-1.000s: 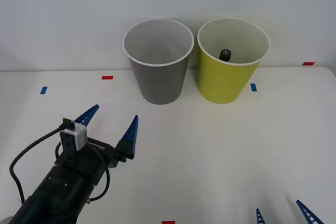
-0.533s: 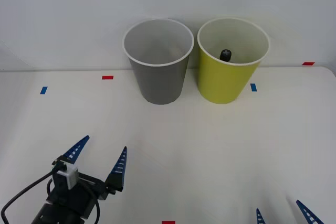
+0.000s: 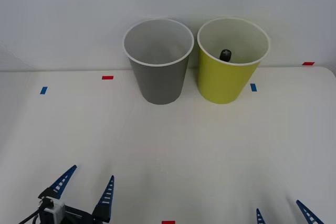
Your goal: Put cans in the gray bin and PET bottles in the light green bin.
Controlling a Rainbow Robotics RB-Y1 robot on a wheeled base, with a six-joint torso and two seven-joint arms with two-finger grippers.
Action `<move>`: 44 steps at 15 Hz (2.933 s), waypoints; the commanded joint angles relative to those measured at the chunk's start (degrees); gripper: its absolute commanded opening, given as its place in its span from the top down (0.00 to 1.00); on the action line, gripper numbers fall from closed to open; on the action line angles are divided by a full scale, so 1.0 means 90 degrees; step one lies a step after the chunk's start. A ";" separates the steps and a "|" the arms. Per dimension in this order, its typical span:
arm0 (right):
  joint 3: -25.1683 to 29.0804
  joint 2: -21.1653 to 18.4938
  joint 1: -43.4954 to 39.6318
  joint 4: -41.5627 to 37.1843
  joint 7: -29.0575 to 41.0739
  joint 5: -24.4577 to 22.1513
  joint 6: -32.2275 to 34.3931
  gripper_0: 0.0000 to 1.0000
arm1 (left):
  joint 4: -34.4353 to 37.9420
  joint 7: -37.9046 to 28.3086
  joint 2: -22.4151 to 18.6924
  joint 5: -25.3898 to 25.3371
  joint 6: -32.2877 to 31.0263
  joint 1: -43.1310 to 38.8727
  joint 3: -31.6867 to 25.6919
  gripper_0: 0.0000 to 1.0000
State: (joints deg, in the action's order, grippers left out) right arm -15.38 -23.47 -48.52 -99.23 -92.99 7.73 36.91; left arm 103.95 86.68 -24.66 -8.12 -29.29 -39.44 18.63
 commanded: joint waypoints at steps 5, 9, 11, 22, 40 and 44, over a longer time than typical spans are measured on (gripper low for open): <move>0.0000 0.0000 0.0000 0.0000 0.0000 0.0000 0.0000 0.05 | -0.0114 0.0017 0.0113 -0.0035 -0.0505 -0.0569 -0.0048 0.00; 0.0000 0.0000 0.0000 0.0000 0.0000 0.0000 0.0000 0.05 | -0.0114 0.0056 0.0172 -0.0035 -0.0505 -0.0736 -0.0048 0.00; 0.0000 0.0000 0.0000 0.0000 0.0000 0.0000 0.0000 0.06 | -0.0114 0.0095 0.0172 -0.0035 -0.0495 -0.0814 -0.0048 0.00; 0.0000 0.0000 0.0000 0.0000 0.0000 0.0000 0.0000 0.05 | -0.0105 0.0193 0.0182 -0.0016 -0.0505 -0.0941 -0.0038 0.00; 0.0000 0.0000 0.0000 0.0000 0.0000 0.0000 0.0000 0.05 | -0.0105 0.0193 0.0182 -0.0016 -0.0505 -0.0941 -0.0038 0.00; 0.0000 0.0000 0.0000 0.0000 0.0000 0.0000 0.0000 0.05 | -0.0105 0.0193 0.0182 -0.0016 -0.0505 -0.0941 -0.0038 0.00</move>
State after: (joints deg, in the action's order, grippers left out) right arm -15.38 -23.47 -48.52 -99.23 -92.99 7.73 36.91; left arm 103.00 88.42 -23.03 -8.27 -33.85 -47.90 18.28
